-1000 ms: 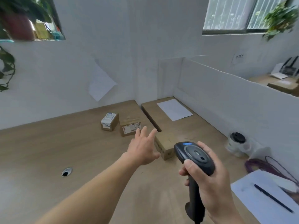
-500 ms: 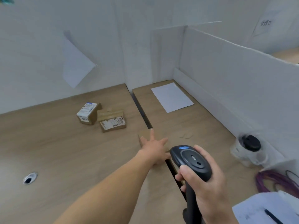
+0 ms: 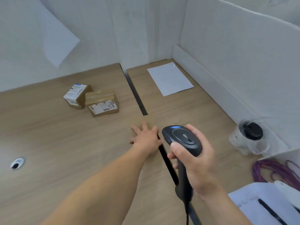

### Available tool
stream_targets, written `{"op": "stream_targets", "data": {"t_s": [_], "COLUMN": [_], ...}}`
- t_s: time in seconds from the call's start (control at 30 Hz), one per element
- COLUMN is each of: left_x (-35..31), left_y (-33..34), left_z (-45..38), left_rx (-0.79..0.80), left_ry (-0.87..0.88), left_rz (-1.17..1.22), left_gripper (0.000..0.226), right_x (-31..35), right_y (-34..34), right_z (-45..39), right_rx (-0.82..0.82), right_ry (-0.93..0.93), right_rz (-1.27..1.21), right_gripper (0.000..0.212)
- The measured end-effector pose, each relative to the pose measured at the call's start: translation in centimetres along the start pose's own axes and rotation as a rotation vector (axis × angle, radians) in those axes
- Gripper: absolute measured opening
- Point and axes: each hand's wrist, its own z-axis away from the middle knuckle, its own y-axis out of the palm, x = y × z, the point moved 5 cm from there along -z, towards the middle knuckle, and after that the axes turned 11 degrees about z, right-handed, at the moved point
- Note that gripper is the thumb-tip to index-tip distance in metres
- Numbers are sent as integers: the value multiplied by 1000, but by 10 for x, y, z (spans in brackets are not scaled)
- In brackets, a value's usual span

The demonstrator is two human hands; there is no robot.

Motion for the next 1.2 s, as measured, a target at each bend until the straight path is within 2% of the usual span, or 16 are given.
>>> {"op": "stream_targets", "data": {"t_s": [0.17, 0.3, 0.37, 0.43, 0.5, 0.57, 0.67, 0.77, 0.87, 1.0, 1.07, 1.13, 1.2], "left_x": [28, 76, 115, 159, 211, 265, 342, 412, 452, 449, 436, 421, 416], "left_y": [13, 18, 16, 13, 12, 11, 11, 8, 2, 11, 14, 14, 19], "left_z": [36, 88, 121, 159, 199, 239, 303, 356, 388, 401, 403, 404, 404], "left_rx": [-79, -111, -113, -76, -63, -66, -44, -115, -246, -220, -269, -359, -344], "left_ry": [113, 172, 132, 61, 33, 17, -116, -270, -324, -404, -380, -283, -235], "left_rz": [-82, -27, 165, 526, 755, 965, 1214, 1175, 918, 407, 299, 256, 178], "left_gripper": [59, 80, 95, 104, 108, 104, 90, 84, 86, 97, 102, 90, 77], "right_x": [-6, -2, 0, 4, 8, 12, 10, 9, 5, 0, -1, 0, 0], "right_y": [6, 18, 29, 44, 65, 90, 131, 175, 216, 250, 258, 261, 261], "right_z": [16, 40, 56, 74, 96, 122, 165, 211, 253, 292, 305, 313, 320], "right_rx": [16, 47, 78, 107, 142, 187, 268, 338, 394, 428, 431, 424, 412], "right_ry": [13, 8, -13, -58, -109, -149, -157, -168, -171, -160, -163, -164, -163], "right_rz": [-9, 0, 33, 69, 92, 100, 117, 130, 138, 156, 168, 183, 190], "right_gripper": [79, 81, 72, 56, 47, 45, 49, 48, 48, 55, 57, 58, 57]}}
